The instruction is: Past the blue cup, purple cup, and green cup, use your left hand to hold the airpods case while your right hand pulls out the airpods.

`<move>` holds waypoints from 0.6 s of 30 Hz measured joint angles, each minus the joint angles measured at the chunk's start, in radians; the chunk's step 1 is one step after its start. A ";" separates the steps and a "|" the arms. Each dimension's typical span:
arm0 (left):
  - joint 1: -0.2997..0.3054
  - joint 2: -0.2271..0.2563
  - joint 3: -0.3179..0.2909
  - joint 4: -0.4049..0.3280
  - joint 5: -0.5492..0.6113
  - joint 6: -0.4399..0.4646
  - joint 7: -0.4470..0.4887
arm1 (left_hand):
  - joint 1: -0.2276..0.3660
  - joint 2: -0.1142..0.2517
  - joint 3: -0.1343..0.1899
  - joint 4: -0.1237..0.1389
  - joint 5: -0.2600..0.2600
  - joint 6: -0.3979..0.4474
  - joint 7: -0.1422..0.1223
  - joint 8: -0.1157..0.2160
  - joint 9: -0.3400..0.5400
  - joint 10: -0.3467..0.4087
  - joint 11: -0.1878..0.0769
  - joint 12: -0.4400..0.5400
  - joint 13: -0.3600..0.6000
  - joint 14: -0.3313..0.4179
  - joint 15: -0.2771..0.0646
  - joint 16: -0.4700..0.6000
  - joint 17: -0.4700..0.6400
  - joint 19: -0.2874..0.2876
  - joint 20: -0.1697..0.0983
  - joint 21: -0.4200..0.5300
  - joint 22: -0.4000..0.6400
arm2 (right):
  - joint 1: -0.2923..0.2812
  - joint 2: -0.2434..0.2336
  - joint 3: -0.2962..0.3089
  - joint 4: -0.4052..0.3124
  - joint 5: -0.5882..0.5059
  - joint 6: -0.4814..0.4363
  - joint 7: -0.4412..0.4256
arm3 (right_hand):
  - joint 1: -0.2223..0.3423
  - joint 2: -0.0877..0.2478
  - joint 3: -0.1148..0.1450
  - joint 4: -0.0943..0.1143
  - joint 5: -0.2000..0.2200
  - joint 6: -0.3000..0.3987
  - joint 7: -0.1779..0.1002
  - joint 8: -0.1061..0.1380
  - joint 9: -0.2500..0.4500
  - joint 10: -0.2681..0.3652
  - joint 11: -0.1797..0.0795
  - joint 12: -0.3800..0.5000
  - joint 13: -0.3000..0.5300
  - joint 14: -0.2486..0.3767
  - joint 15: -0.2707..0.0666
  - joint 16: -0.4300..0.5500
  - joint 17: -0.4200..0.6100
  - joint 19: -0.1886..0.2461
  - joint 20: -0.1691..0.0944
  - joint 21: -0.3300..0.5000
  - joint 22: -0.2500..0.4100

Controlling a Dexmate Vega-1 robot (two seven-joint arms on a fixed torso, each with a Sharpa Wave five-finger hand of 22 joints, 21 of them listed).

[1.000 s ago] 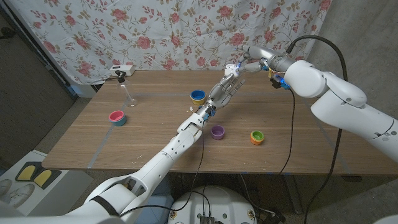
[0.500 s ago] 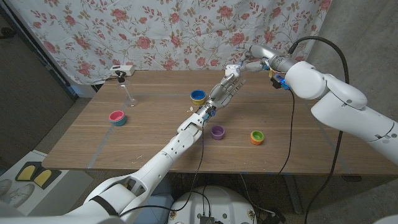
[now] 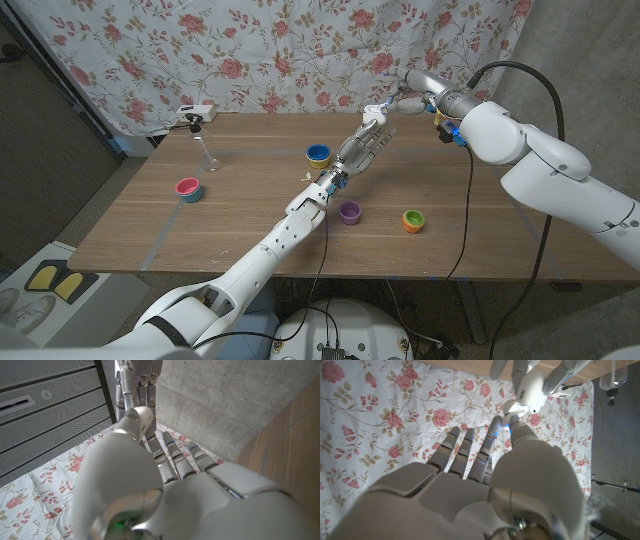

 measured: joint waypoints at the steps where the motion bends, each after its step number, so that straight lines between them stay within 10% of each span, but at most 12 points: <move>1: 0.000 0.000 0.000 0.000 0.000 0.000 0.000 | 0.000 0.000 0.000 0.000 0.000 0.000 0.000 0.000 0.000 0.000 0.000 0.000 0.000 0.000 0.000 0.000 0.000 0.000 0.000 0.000 0.000 | 0.000 0.000 0.000 0.000 0.002 0.002 -0.002 | 0.000 0.000 -0.001 -0.001 -0.001 0.000 0.000 0.000 0.000 0.000 0.000 0.000 -0.002 0.002 -0.002 0.002 0.002 0.000 0.000 0.000 0.000; 18: 0.011 0.004 -0.004 -0.013 -0.003 -0.001 0.021 | -0.003 0.002 0.000 0.000 0.000 0.000 0.000 0.007 0.000 0.000 0.000 0.000 0.000 0.000 0.000 0.000 0.005 0.000 0.000 0.000 0.000 | -0.040 0.003 0.031 0.001 0.030 0.035 -0.056 | 0.007 0.007 -0.008 0.003 -0.017 0.011 0.000 0.000 0.000 -0.004 -0.004 -0.001 -0.014 0.007 0.000 0.010 0.016 0.000 0.000 0.000 0.000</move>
